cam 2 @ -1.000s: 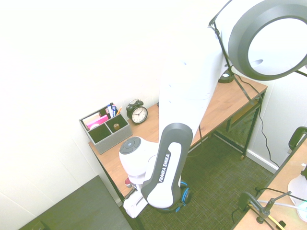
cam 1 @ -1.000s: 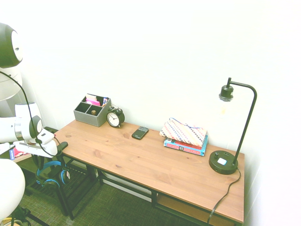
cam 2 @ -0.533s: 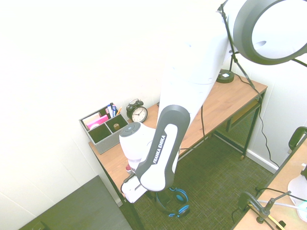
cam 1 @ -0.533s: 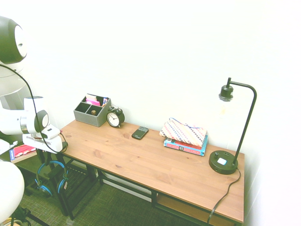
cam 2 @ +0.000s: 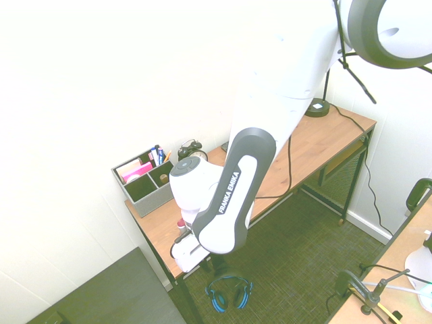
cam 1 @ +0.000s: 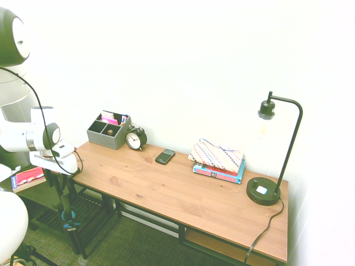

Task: Hang the headphone

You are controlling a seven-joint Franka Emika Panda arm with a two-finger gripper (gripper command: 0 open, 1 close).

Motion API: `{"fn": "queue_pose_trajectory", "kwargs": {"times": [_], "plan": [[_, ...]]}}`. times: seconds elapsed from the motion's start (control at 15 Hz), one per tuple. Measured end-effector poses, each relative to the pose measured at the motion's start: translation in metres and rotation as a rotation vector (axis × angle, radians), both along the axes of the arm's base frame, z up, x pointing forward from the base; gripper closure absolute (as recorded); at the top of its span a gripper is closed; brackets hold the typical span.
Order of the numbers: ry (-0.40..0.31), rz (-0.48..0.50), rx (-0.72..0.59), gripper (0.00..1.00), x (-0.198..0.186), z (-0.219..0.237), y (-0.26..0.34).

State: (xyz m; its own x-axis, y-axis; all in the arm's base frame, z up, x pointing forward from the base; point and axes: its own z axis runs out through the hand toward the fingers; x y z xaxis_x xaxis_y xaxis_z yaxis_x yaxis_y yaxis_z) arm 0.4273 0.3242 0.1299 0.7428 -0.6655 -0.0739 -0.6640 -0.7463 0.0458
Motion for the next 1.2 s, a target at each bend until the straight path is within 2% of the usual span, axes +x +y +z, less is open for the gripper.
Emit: {"fn": "queue_pose_trajectory", "kwargs": {"times": [0.27, 0.47, 0.67, 0.8, 0.93, 1.2], "plan": [[-0.044, -0.021, 0.050, 0.00, 0.003, 0.062, -0.001], [-0.081, -0.001, 0.006, 0.00, -0.001, 0.140, -0.013], [-0.126, -0.049, -0.021, 0.00, 0.016, 0.243, -0.068], [-0.127, -0.070, -0.034, 0.00, 0.018, 0.290, -0.124], [-0.109, -0.099, -0.048, 0.00, 0.011, 0.304, -0.167], [-0.089, -0.179, -0.060, 0.00, -0.016, 0.302, -0.248]]}}
